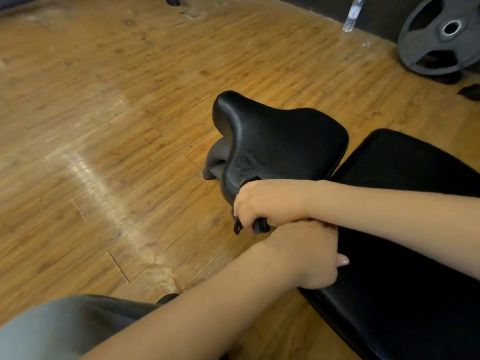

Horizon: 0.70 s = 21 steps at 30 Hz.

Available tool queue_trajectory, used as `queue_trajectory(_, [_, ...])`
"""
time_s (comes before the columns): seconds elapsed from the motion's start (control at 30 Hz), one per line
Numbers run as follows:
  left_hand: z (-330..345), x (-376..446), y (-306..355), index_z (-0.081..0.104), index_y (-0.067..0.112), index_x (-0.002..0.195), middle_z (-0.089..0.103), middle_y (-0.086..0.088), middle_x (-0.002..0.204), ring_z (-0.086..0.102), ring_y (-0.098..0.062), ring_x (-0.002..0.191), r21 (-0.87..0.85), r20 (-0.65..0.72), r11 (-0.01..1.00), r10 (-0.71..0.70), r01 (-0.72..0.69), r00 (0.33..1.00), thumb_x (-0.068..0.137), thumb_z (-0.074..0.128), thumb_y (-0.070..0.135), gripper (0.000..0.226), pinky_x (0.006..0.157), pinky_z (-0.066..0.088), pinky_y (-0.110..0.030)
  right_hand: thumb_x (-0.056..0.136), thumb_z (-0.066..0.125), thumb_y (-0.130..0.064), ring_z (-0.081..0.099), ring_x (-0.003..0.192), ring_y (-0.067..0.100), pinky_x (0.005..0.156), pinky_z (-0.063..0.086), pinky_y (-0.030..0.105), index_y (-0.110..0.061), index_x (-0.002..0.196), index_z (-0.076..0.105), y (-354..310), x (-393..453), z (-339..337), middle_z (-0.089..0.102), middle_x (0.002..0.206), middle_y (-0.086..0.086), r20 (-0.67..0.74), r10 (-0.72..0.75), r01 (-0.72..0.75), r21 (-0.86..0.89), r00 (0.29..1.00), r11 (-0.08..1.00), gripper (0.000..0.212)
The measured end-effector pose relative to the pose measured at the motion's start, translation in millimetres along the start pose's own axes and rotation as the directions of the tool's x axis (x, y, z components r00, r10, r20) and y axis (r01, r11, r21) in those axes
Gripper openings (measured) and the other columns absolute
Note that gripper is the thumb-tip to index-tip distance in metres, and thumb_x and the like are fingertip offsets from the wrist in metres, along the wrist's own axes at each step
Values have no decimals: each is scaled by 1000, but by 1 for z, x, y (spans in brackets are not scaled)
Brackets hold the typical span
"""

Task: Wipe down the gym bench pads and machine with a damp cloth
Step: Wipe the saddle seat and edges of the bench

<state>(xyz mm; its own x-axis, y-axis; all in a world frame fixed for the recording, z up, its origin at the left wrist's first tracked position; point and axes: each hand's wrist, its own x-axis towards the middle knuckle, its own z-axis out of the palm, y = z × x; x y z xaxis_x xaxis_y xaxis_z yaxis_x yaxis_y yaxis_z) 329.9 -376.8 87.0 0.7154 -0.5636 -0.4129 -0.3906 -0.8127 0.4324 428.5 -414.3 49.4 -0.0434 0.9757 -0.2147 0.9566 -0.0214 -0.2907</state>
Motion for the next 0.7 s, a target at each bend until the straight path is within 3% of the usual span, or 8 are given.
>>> queue_trajectory(0.13, [-2, 2, -6, 29, 2, 145, 26, -16, 152, 23, -29, 141, 133, -55, 991, -15, 22, 998, 98, 42, 31, 56, 114, 25, -38, 63, 53, 14, 52, 115, 11, 103, 31, 18, -11, 91, 73, 39, -46, 5, 68, 107, 2, -390, 379, -266, 315, 839, 911, 44])
queue_trajectory(0.2, [-10, 3, -12, 51, 7, 127, 46, -12, 138, 39, -29, 130, 104, -183, 987, -102, 123, 978, 96, 45, 30, 39, 104, 36, -37, 64, 53, 20, 61, 107, 18, 96, 38, 12, -6, 95, 72, 77, -73, 10, 69, 105, 12, -554, 665, -420, 517, 501, 746, 45])
queue_trajectory(0.27, [-20, 6, -22, 53, 6, 124, 46, -12, 137, 39, -29, 129, 84, -273, 968, -205, 236, 940, 95, 46, 30, 38, 104, 33, -36, 76, 57, 14, 64, 100, 10, 82, 40, 6, -6, 108, 68, 107, -92, 11, 65, 112, 16, -447, 891, -466, 774, 76, 429, 39])
queue_trajectory(0.33, [-26, 9, -34, 33, -1, 141, 24, -19, 152, 19, -32, 142, 109, -231, 929, -323, 354, 918, 95, 46, 34, 59, 113, 20, -37, 83, 63, 2, 62, 103, 13, 78, 38, 7, -10, 111, 67, 124, -88, 10, 66, 110, 9, -347, 929, -474, 845, -131, 249, 30])
queue_trajectory(0.4, [-25, 12, -40, 10, -4, 148, 1, -21, 157, 1, -34, 145, 161, -142, 882, -423, 443, 895, 95, 47, 40, 78, 116, 11, -40, 82, 64, 3, 60, 98, 11, 82, 44, 10, -7, 109, 68, 114, -59, 0, 66, 104, 6, -378, 925, -432, 841, -36, 327, 29])
queue_trajectory(0.57, [-19, 21, -41, -3, -6, 147, -6, -24, 156, -6, -36, 145, 139, -75, 868, -471, 477, 879, 95, 45, 45, 87, 117, 7, -42, 80, 57, 7, 43, 125, 7, 107, 31, 23, -16, 117, 66, 51, -5, 6, 60, 126, 0, -402, 656, -409, 545, 639, 732, 44])
queue_trajectory(0.63, [-18, 22, -41, -5, -6, 147, -10, -23, 156, -9, -36, 145, 125, -86, 878, -455, 462, 887, 95, 45, 45, 88, 117, 6, -42, 78, 58, 7, 44, 124, 8, 106, 28, 15, -16, 117, 66, 65, -17, -1, 60, 127, 1, -406, 582, -390, 463, 705, 796, 47])
queue_trajectory(0.7, [-16, 22, -41, -9, -5, 147, -16, -23, 155, -13, -35, 144, 123, -80, 887, -438, 445, 895, 96, 45, 44, 89, 117, 5, -42, 73, 59, 13, 51, 121, 16, 102, 27, 7, -9, 116, 66, 92, -23, -10, 60, 125, 8, -476, 607, -397, 473, 636, 787, 50])
